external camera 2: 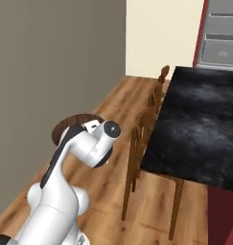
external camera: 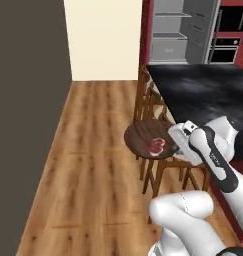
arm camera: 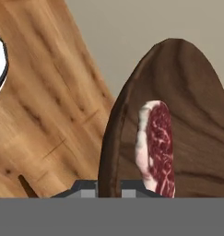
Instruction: Place one of the steaks on the plate and the other in the bowl. Then place the bowl in the fridge.
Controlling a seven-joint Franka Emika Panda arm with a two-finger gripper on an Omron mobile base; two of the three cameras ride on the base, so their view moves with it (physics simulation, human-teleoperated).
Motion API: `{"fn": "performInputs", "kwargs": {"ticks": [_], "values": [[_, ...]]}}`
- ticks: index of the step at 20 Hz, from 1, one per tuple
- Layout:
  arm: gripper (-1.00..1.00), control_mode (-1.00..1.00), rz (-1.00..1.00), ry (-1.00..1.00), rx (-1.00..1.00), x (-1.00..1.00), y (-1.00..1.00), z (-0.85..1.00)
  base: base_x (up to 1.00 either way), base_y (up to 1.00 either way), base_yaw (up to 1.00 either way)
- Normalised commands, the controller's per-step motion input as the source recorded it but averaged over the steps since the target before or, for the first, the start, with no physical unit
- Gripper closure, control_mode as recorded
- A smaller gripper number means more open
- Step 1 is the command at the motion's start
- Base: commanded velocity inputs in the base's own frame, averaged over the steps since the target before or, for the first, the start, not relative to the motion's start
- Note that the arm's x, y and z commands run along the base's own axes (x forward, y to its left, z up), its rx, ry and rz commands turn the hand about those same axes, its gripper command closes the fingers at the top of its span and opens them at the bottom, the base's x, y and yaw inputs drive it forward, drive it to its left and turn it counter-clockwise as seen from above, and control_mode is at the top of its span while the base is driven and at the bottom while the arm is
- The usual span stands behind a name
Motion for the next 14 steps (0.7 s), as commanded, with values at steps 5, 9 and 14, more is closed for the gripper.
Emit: {"fn": "performInputs", "kwargs": {"ticks": [5,9,14], "values": [[1.00,1.00,0.00,0.00,0.00,0.00,0.00,0.00,0.62,1.00,-0.47],[1.00,1.00,0.00,0.00,0.00,0.00,0.00,0.00,0.97,1.00,-0.51],[1.00,1.00,0.00,0.00,0.00,0.00,0.00,0.00,0.81,1.00,-0.43]]}}
